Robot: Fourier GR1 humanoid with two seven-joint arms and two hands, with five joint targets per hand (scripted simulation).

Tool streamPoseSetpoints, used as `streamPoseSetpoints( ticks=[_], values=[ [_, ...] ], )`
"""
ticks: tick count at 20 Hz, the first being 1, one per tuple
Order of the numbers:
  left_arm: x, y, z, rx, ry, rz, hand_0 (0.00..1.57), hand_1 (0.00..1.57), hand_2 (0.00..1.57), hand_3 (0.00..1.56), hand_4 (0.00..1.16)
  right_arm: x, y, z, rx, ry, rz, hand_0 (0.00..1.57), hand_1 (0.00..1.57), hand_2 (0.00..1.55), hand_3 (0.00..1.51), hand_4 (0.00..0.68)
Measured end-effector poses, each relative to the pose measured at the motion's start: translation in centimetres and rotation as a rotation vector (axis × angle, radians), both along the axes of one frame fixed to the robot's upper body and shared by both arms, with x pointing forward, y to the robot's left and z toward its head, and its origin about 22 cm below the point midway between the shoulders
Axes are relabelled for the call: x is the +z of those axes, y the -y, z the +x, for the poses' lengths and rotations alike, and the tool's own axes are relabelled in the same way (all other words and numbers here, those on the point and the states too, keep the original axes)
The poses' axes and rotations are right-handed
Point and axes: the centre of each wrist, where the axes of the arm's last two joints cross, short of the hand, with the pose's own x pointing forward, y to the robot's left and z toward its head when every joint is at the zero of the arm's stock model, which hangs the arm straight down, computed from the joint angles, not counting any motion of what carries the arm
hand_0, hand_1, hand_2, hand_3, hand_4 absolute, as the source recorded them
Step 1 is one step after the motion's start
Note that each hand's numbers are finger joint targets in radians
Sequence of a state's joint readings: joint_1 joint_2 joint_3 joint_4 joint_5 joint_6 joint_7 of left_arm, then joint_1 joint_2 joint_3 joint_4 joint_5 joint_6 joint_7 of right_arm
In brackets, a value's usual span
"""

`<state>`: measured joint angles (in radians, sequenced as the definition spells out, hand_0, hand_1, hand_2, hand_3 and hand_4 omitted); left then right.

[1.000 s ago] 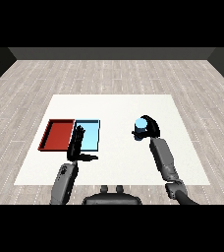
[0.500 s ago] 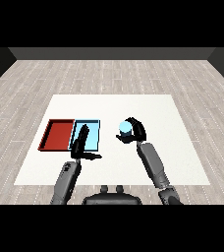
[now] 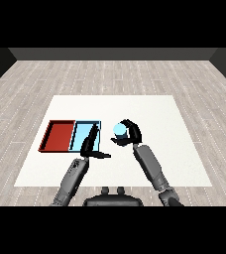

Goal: Pick the blue can and put it in the blue box

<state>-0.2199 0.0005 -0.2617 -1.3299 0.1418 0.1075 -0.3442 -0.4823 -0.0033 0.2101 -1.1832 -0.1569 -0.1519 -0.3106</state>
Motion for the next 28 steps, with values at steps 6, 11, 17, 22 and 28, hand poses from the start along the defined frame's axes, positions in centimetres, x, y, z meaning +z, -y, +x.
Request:
streamPoseSetpoints(
  ticks=[6, 11, 17, 22, 28],
  values=[
    [-1.1, 1.6, 0.7, -0.003, -0.046, 0.015, 0.00, 0.00, 0.00, 0.00, 0.00, 0.9, -0.6, -0.5, 0.017, 0.011, -0.003, 1.41, 1.41, 1.44, 1.41, 0.666],
    [-1.7, 3.2, 0.7, -0.013, -0.076, 0.032, 0.00, 0.00, 0.00, 0.00, 0.00, 1.2, -1.4, -0.8, 0.045, 0.026, 0.001, 1.40, 1.40, 1.44, 1.40, 0.679],
    [-2.5, 3.8, 1.5, -0.036, -0.091, 0.036, 0.00, 0.00, 0.00, 0.00, 0.00, 1.0, -2.5, -1.6, 0.068, 0.034, 0.012, 1.40, 1.40, 1.45, 1.41, 0.677],
    [-2.6, 3.8, 1.7, -0.045, -0.105, 0.030, 0.00, 0.00, 0.00, 0.00, 0.00, 1.1, -2.6, -1.0, 0.086, 0.045, 0.001, 1.40, 1.40, 1.43, 1.39, 0.654],
    [-2.2, 5.1, 1.8, -0.055, -0.101, 0.028, 0.00, 0.00, 0.00, 0.00, 0.00, 1.3, -3.5, -1.6, 0.108, 0.051, -0.012, 1.43, 1.43, 1.43, 1.39, 0.630]
  ],
)
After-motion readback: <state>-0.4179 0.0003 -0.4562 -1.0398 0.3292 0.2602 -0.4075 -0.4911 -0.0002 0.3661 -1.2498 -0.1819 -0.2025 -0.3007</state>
